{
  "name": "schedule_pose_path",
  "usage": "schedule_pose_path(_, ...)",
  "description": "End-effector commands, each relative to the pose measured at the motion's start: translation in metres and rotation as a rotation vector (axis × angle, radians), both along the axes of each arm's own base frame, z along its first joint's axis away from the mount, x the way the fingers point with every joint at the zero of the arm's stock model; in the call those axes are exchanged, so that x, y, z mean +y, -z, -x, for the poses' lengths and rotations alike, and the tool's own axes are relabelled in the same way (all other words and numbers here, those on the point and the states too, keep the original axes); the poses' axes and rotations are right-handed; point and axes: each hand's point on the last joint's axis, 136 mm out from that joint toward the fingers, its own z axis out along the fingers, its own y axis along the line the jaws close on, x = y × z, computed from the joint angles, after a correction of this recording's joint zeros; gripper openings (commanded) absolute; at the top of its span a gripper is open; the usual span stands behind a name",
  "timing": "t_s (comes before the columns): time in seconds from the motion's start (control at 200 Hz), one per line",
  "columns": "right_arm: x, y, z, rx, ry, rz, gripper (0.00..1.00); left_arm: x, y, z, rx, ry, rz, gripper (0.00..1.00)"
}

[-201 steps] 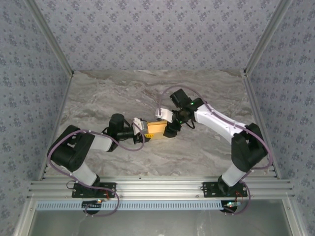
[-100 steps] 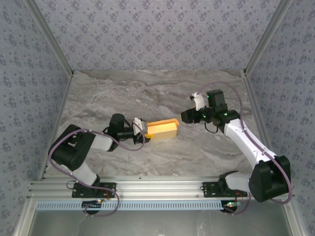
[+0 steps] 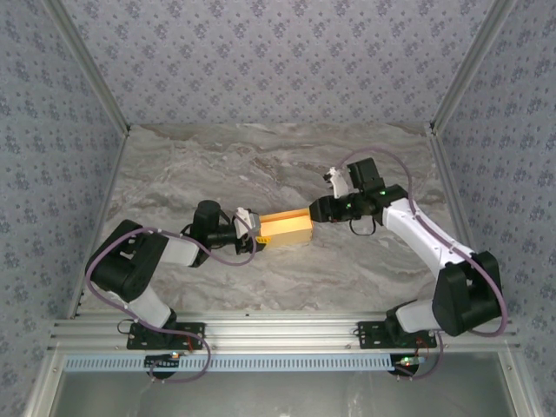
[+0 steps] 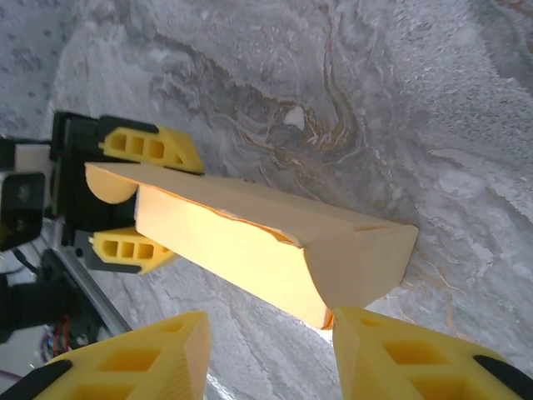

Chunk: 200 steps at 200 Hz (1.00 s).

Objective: Fold the paper box

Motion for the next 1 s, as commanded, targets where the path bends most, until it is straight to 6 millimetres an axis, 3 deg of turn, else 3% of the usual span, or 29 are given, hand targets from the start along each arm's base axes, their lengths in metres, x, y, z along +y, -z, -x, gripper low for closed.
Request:
schedule_pose_path(0.0, -0.003, 0.005, -0.008, -0.047, -0.010, 0.103, 0.44, -0.002, 0.000, 0.001, -0.004, 0.015, -0.001, 0.55)
schedule_pose_path(0.195, -0.002, 0.014, -0.015, -0.178, -0.063, 0.269, 0.44, -0.003, 0.000, 0.001, -0.002, 0.022, -0.001, 0.54)
schedule_pose_path(0.49, 0.003, 0.017, -0.012, -0.195, -0.071, 0.298, 0.19, -0.004, 0.001, 0.000, 0.001, 0.019, -0.008, 0.54)
schedule_pose_path(0.78, 0.002, 0.014, -0.007, -0.162, -0.033, 0.320, 0.07, -0.005, 0.003, -0.002, 0.008, 0.012, -0.020, 0.54)
schedule_pose_path(0.994, 0.000, 0.019, -0.008, -0.153, 0.002, 0.337, 0.05, -0.006, 0.004, -0.004, 0.012, 0.003, -0.025, 0.54)
